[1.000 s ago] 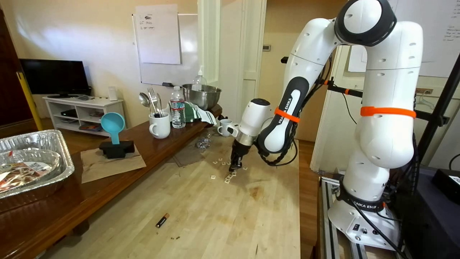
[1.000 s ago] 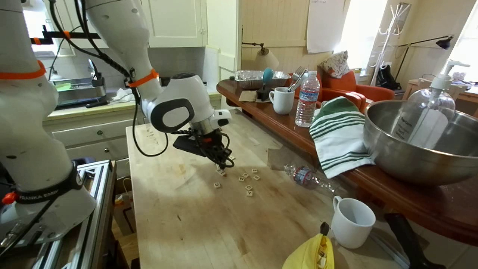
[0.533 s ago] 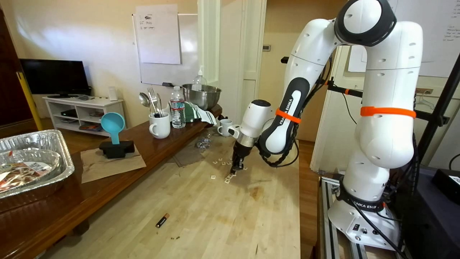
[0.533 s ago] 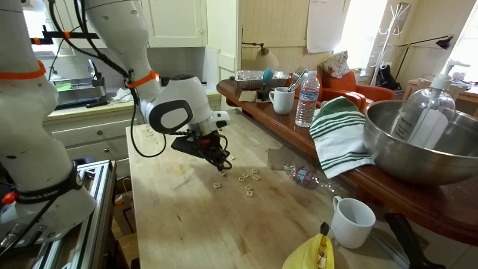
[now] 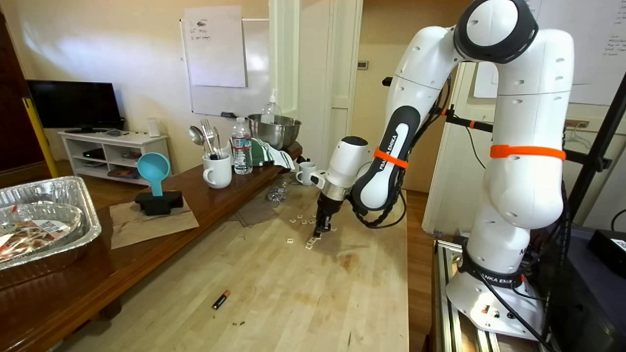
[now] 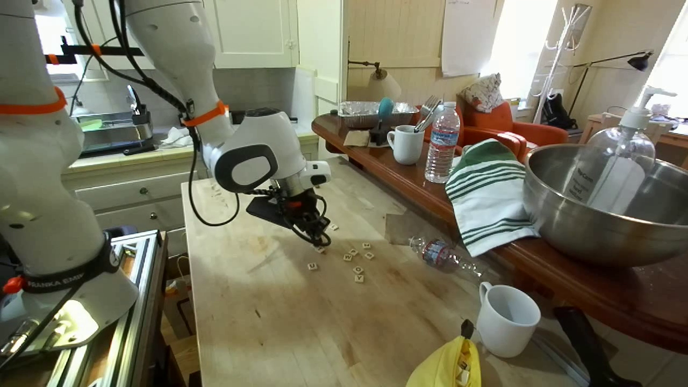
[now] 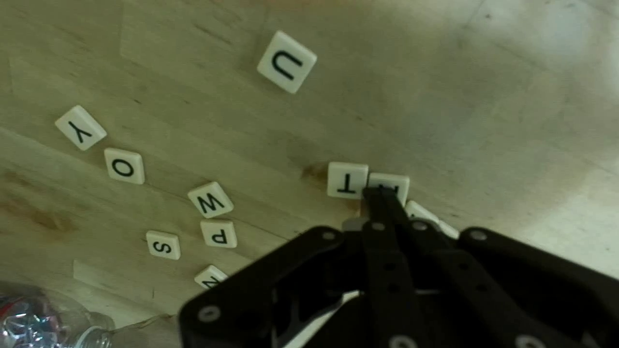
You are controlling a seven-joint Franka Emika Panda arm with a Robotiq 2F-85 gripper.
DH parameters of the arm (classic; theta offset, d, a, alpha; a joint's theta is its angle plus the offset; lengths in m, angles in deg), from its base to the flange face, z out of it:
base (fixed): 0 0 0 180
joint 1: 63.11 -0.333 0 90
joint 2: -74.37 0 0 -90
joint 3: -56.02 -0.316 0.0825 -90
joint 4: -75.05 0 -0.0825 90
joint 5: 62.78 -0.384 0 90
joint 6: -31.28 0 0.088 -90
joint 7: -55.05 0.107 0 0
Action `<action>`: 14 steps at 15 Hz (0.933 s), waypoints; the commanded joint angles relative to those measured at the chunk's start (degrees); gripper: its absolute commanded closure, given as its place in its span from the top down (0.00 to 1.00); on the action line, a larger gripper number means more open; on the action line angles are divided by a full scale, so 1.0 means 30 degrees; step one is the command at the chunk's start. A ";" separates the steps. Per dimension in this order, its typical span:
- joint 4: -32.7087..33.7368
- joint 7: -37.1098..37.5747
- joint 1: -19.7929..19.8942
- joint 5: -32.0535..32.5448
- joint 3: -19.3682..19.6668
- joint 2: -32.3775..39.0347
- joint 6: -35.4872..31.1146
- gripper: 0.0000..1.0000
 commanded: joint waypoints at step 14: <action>0.0529 0.2024 0.0033 -0.2181 -0.0629 0.0652 0.0172 0.00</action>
